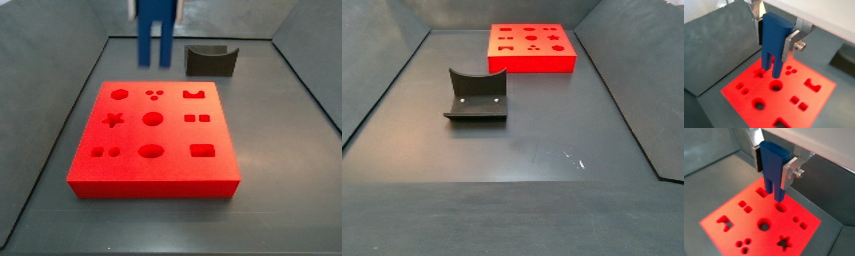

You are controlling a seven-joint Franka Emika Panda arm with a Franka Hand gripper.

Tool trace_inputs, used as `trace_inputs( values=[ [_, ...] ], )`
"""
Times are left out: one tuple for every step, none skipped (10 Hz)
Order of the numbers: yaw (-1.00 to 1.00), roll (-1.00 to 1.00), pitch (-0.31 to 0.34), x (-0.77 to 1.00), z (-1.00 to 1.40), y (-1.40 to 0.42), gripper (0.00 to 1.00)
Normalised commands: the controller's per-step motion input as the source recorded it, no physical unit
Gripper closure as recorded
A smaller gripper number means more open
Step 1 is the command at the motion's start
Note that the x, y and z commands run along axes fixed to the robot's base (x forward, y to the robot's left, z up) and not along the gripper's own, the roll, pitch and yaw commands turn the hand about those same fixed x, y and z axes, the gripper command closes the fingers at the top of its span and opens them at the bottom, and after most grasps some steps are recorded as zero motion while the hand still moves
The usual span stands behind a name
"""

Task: Insert the square-circle object.

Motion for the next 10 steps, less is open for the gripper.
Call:
trace_inputs(
  values=[
    [0.36,0.23,-0.006,-0.35,-0.97,-0.69,1.00],
    [0.44,0.35,-0.099,-0.47,-0.70,-0.49,1.00],
    [0.23,0.30,-0.184,-0.20,-0.63,-0.47,1.00],
    [0.00,0.00,-0.010,0.00,0.00,0.00,1.00],
    [0.00,0.04,0.000,-0.03,-0.13,0.00,1.00],
    [0.00,0.07,-0.067,-0.02,-0.23,0.00,1.00],
    [0.08,0.03,0.000,0.00,-0.13,0.04,1.00],
    [0.13,0.10,-0.093,-0.13,-0.70,0.00,1.00],
    [0.00,0.00,0.000,0.00,0.00,0.00,1.00],
    [0.00,0.06,-0.044,-0.01,-0.45,-0.06,1.00]
  ],
)
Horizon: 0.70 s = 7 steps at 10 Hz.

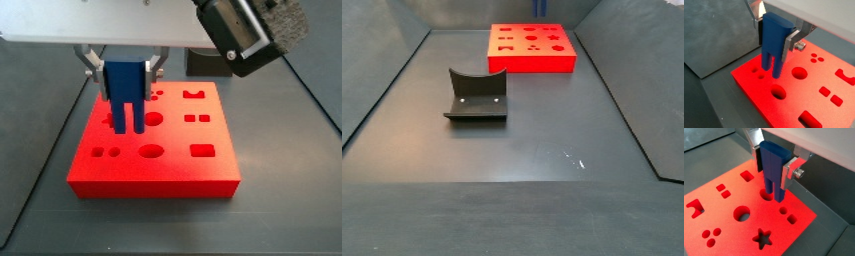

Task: Insert the square-circle object.

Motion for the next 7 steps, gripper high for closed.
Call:
trace_inputs(
  values=[
    [0.00,0.04,-0.139,-0.26,-0.74,-0.08,1.00],
    [0.00,0.00,-0.090,-0.07,-0.08,-0.01,1.00],
    [0.00,0.00,-0.007,-0.01,-0.06,0.00,1.00],
    [0.00,0.19,-0.050,-0.55,-0.10,0.00,1.00],
    [-0.02,0.08,-0.020,-0.17,0.00,-0.01,1.00],
    [0.00,0.00,0.000,0.00,-0.02,0.00,1.00],
    [0.00,0.11,0.000,-0.01,-0.49,-0.09,1.00]
  ],
)
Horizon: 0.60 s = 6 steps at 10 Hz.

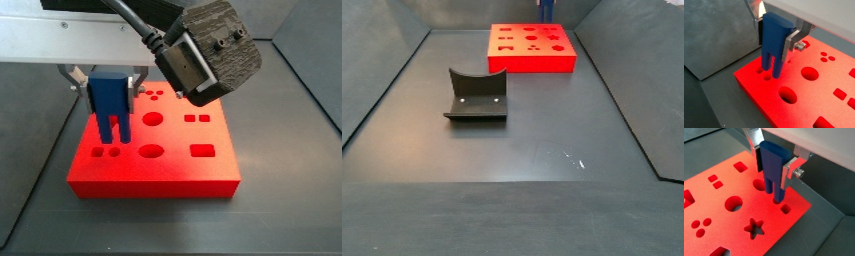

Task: Insert the square-circle object.

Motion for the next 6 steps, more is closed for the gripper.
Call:
trace_inputs(
  values=[
    [0.00,0.05,0.000,-0.06,-0.25,-0.01,1.00],
    [0.00,0.09,-0.010,-0.19,-0.37,-0.03,1.00],
    [0.00,0.10,-0.007,-0.21,-0.37,-0.04,1.00],
    [0.00,0.11,-0.019,-0.27,-0.29,-0.06,1.00],
    [0.00,0.12,-0.006,-0.22,-0.22,-0.12,1.00],
    [0.00,0.07,-0.043,-0.24,-0.17,-0.09,1.00]
  ],
)
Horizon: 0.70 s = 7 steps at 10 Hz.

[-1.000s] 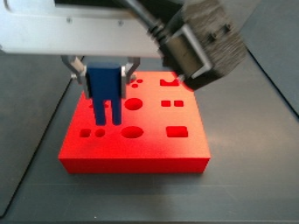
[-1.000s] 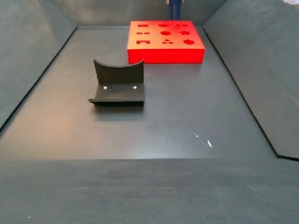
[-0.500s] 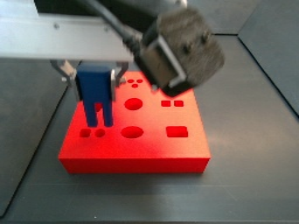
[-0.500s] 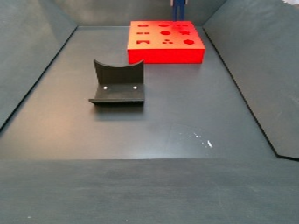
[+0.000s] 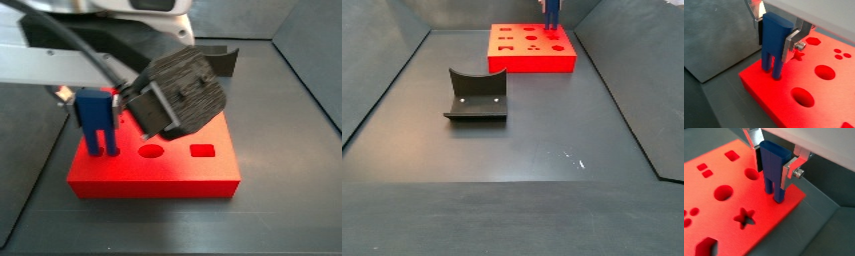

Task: Insert the square-circle object.

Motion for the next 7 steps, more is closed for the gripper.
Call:
trace_inputs(
  values=[
    [0.00,0.01,-0.033,-0.11,-0.14,-0.05,1.00],
    [0.00,-0.01,-0.057,0.00,-0.08,0.00,1.00],
    [0.00,0.02,-0.033,0.00,-0.39,0.06,1.00],
    [0.05,0.12,-0.043,0.00,-0.50,0.11,1.00],
    [0.04,0.10,-0.040,0.00,-0.42,0.09,1.00],
    [0.03,0.08,-0.040,0.00,-0.34,0.02,1.00],
    [0.01,0.09,-0.027,0.00,-0.33,0.00,1.00]
  ],
)
